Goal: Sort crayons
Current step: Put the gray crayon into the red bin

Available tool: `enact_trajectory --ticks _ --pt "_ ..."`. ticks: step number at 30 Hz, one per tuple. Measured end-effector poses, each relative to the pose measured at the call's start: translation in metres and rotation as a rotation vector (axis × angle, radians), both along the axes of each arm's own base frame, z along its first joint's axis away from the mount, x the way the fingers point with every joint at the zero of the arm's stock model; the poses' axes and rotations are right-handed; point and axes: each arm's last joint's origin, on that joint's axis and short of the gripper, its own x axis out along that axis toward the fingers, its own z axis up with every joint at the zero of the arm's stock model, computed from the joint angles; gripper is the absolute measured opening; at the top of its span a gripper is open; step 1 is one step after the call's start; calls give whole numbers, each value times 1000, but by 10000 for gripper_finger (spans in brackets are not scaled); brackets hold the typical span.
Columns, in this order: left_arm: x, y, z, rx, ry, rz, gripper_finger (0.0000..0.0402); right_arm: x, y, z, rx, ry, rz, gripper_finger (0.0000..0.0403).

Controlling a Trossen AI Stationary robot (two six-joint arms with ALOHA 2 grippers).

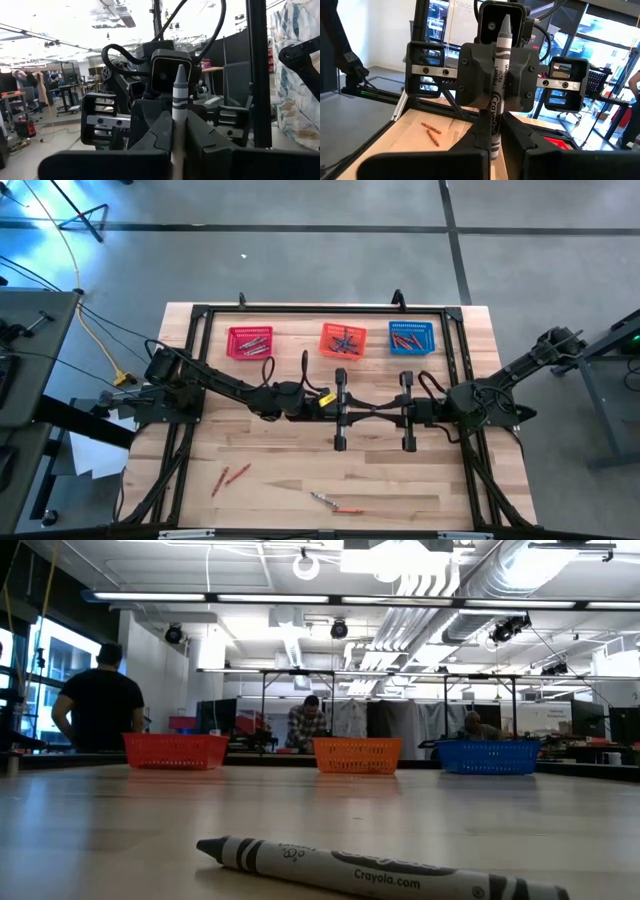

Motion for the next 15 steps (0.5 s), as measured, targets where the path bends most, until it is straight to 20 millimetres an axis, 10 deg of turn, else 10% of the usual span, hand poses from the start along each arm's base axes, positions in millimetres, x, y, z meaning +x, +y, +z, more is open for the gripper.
enact_trajectory --ticks 15 --pt "1 4 -6 -22 61 148 5 -13 2 -1 10 61 -74 168"
